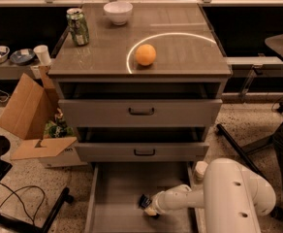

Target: Pick rxbar blueberry from bottom drawer and place on counter

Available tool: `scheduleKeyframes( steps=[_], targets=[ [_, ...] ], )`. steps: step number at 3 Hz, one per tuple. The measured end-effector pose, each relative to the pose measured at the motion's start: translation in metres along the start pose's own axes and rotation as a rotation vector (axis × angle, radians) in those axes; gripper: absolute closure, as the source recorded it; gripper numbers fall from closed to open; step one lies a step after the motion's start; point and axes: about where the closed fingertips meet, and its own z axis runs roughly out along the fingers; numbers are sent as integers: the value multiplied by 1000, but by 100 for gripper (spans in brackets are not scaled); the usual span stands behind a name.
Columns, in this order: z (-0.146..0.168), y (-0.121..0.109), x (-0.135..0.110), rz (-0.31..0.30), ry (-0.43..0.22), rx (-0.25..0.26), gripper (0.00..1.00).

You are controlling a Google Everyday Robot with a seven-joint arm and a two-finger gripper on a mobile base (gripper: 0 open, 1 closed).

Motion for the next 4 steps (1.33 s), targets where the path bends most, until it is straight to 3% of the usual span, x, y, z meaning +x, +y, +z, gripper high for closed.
scheduleKeyframes(
  steps=[1, 2, 3, 4],
  targets=[
    [-1, 1, -1, 5, 5, 0, 100],
    [-37, 19, -16, 0, -8, -44, 100],
    [-128, 39, -53, -44, -70, -107, 100],
    [-249, 25, -81, -73, -130, -104, 100]
  ],
)
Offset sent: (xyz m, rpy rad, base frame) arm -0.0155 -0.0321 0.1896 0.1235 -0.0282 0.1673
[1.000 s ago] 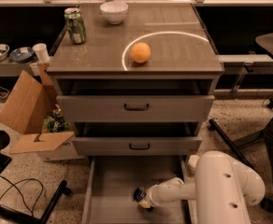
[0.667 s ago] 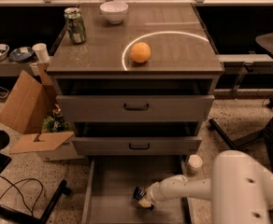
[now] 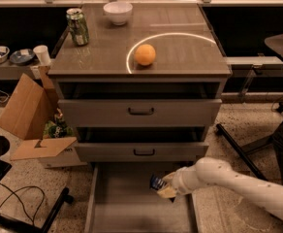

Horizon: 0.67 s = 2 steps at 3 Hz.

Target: Pick rxbar blueberry from bottom drawer and place on counter

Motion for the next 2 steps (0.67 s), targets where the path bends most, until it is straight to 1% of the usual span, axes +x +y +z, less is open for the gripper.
scheduleKeyframes(
  steps=[1, 2],
  targets=[
    [-104, 6, -12, -2, 52, 9, 100],
    [-193, 14, -39, 37, 109, 68, 100]
  ],
)
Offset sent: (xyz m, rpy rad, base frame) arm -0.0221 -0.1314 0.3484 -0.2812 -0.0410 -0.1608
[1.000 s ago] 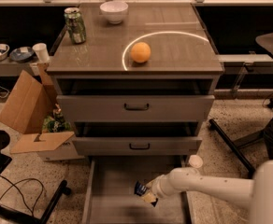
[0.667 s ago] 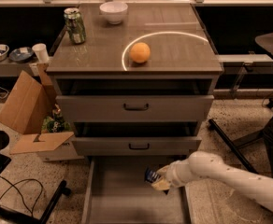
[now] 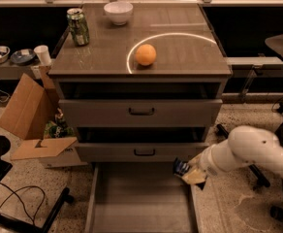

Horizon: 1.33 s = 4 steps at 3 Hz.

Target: Pick rxbar blueberry from bottom drawer and place on counter

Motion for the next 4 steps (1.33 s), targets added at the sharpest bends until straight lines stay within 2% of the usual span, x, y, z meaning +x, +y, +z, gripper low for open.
scheduleKeyframes(
  steps=[1, 2, 3, 4],
  targets=[
    [-82, 10, -33, 3, 42, 103, 100],
    [-146, 24, -66, 7, 17, 227, 100],
    [-161, 26, -74, 0, 12, 263, 100],
    [-159, 26, -73, 1, 13, 257, 100]
  ],
)
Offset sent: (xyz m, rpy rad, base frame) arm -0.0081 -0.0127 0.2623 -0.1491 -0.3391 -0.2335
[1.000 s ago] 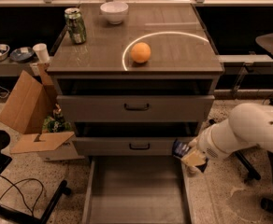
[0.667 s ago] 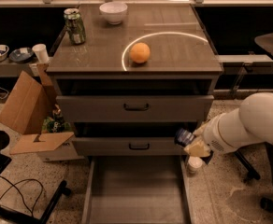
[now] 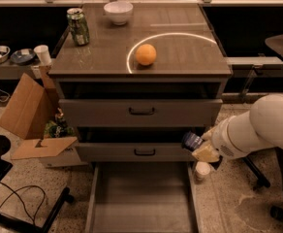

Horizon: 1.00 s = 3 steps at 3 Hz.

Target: Pick rxbar blueberry from bottom drawer and place on counter

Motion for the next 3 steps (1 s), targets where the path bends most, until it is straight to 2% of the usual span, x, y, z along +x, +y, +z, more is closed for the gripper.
scheduleKeyframes(
  steps=[1, 2, 3],
  targets=[
    [-3, -6, -3, -10, 7, 12, 100],
    [-42, -38, -19, -5, 57, 92, 100],
    [-96, -84, -53, 3, 104, 194, 100]
  ],
)
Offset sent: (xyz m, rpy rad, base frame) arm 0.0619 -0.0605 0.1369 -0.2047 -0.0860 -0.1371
